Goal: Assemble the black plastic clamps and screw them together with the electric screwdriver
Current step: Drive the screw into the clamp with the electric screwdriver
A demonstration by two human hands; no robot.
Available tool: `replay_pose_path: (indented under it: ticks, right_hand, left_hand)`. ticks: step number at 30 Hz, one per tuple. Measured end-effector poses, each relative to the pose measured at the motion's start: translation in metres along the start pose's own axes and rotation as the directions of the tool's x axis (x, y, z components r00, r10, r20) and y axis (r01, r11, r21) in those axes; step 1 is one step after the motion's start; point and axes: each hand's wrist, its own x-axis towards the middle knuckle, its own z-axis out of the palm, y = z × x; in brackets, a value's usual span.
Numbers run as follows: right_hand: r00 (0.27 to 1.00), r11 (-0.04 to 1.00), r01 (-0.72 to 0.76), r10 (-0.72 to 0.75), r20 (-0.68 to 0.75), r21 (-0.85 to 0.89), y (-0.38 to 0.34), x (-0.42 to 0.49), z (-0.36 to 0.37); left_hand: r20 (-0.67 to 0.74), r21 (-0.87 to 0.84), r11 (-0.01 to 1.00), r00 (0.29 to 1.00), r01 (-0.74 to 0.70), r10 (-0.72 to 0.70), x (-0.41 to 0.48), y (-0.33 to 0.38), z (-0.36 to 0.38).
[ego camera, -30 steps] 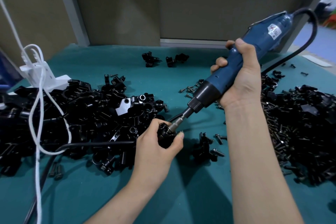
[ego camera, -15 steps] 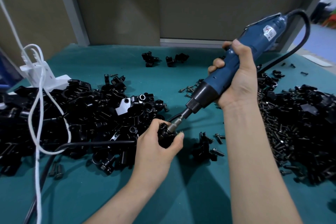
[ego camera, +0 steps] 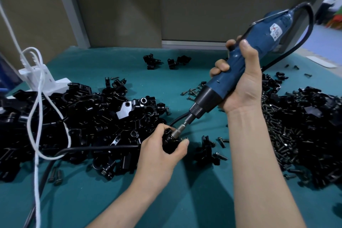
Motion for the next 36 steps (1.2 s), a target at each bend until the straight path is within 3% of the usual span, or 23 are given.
replay_pose_path:
  ticks: [3,5,7,10,13,16,25,36]
  right_hand:
    - [1.000,0.999,0.016,-0.016,0.014,0.032,-0.001,-0.001,0.001]
    - [0.999,0.997,0.028,-0.029,0.021,0.071,-0.001,-0.001,0.000]
    - [0.997,0.993,0.027,-0.035,0.070,0.119,-0.003,-0.001,-0.002]
    - [0.976,0.974,-0.042,-0.007,0.216,0.224,-0.008,0.000,-0.007]
    - [0.965,0.973,-0.048,-0.013,0.261,0.225,-0.012,-0.001,-0.010]
    - [0.967,0.972,-0.048,-0.012,0.253,0.231,-0.017,-0.002,-0.013]
    - [0.986,0.989,-0.013,-0.012,0.166,0.149,-0.038,-0.006,-0.022]
    - [0.983,0.995,-0.062,0.047,0.179,0.080,-0.028,-0.002,-0.013]
  left_hand:
    - [0.047,-0.072,0.997,0.998,0.040,-0.036,0.000,0.002,0.000]
    - [0.135,-0.219,0.963,0.982,0.160,-0.132,0.001,0.004,-0.001]
    - [0.320,-0.364,0.868,0.920,0.338,-0.225,0.002,0.009,-0.004]
    - [0.609,-0.429,0.680,0.747,0.594,-0.268,0.003,0.014,-0.008]
    - [0.691,-0.422,0.631,0.682,0.651,-0.242,0.005,0.014,-0.012]
    - [0.747,-0.395,0.648,0.638,0.652,-0.186,0.006,0.013,-0.018]
    - [0.686,-0.430,0.667,0.700,0.609,-0.197,0.009,0.010,-0.021]
    - [0.647,-0.428,0.681,0.727,0.594,-0.228,0.008,0.013,-0.020]
